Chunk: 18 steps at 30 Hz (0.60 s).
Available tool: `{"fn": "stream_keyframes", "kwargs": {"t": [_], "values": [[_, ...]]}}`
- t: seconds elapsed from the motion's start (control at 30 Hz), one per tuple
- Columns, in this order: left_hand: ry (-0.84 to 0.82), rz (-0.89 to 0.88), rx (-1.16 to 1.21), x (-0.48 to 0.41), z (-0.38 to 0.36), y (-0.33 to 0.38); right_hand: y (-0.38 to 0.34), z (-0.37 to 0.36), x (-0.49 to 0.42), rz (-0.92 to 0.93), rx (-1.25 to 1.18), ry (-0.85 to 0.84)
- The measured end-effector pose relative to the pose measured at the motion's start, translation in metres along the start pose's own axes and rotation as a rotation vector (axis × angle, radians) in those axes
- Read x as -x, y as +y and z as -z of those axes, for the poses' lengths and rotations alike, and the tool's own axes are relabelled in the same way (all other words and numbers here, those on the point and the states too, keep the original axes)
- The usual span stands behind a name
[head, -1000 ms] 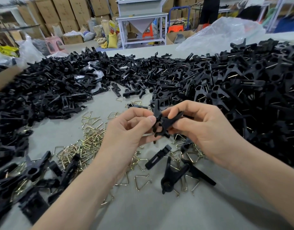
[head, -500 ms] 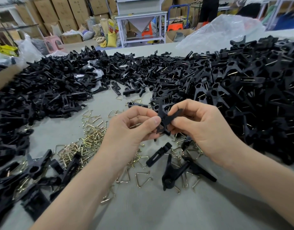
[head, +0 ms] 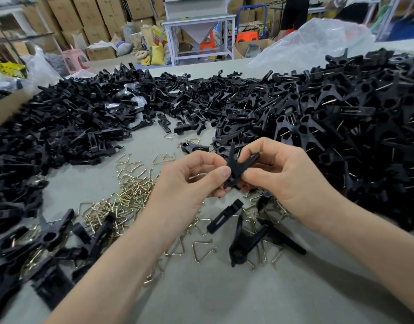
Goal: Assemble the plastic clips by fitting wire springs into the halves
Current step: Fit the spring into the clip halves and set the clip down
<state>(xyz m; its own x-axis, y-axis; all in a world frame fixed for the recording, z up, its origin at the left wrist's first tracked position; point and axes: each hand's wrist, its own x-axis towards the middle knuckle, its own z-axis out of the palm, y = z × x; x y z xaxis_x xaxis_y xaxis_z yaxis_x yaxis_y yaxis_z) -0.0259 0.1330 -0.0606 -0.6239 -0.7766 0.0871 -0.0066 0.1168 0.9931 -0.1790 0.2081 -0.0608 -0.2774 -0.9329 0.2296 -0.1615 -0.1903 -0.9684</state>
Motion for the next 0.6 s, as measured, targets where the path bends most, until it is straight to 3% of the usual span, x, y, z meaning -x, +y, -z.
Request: {"fn": "stream_keyframes", "kwargs": {"t": [0.13,0.27,0.47,0.6], "values": [[0.015,-0.054,-0.19,0.003,-0.004,0.0,0.0,-0.004,0.0,-0.009,0.059,0.021],[0.086,-0.114,-0.212,0.0,-0.001,-0.002,0.0,-0.004,0.0,-0.005,0.039,0.016],[0.186,-0.193,-0.212,-0.002,0.01,-0.001,-0.008,0.014,-0.004,-0.01,-0.039,-0.184],[0.313,-0.224,-0.211,-0.009,0.023,-0.003,-0.008,0.022,-0.008,0.135,0.502,-0.061]]}}
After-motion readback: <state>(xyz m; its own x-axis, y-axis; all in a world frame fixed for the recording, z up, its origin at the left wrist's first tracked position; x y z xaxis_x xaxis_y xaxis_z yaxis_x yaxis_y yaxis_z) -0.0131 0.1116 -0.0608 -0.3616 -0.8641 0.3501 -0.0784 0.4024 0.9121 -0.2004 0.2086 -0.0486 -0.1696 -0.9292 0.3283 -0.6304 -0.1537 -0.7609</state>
